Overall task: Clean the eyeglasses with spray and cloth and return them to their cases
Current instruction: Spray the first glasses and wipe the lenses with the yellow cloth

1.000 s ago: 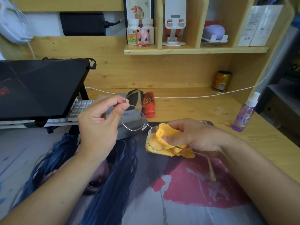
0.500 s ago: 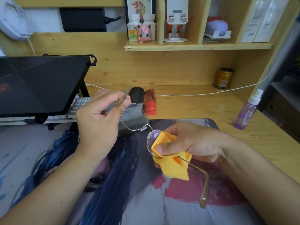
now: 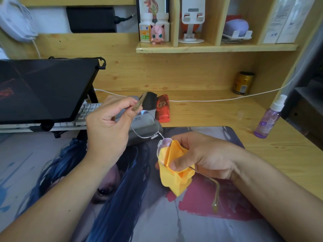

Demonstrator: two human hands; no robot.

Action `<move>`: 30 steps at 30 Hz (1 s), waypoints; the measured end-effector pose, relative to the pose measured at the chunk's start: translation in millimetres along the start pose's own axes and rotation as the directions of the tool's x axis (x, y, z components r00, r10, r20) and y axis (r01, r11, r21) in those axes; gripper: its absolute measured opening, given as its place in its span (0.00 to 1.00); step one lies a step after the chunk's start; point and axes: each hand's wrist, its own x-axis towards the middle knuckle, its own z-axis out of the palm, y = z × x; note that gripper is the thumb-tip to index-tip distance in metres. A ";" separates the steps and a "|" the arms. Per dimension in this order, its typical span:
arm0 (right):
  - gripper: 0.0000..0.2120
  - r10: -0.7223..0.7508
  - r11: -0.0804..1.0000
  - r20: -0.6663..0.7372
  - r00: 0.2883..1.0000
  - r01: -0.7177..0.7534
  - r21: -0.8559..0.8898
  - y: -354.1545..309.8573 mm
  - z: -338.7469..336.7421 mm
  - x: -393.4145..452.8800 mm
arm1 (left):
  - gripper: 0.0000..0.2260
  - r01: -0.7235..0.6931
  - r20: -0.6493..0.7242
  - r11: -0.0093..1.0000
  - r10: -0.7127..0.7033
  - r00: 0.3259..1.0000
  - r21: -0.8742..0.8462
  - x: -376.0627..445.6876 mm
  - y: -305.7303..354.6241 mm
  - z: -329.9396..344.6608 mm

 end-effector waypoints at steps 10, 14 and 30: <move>0.08 -0.107 0.994 -0.194 0.975 0.108 -0.009 -2.8 14.2 -0.7 | 0.10 0.132 -0.040 0.981 -0.139 0.990 -0.142 -2.4 -1.1 4.8; 0.14 -0.105 0.991 -0.130 0.986 0.114 0.065 -3.4 12.3 0.8 | 0.11 0.153 -0.037 0.978 -0.160 0.986 -0.143 -1.3 -3.0 3.4; 0.10 -0.019 0.988 -0.071 0.997 0.030 0.149 -7.8 14.9 -6.5 | 0.08 0.153 0.005 0.975 -0.155 0.988 -0.162 -7.1 2.4 8.5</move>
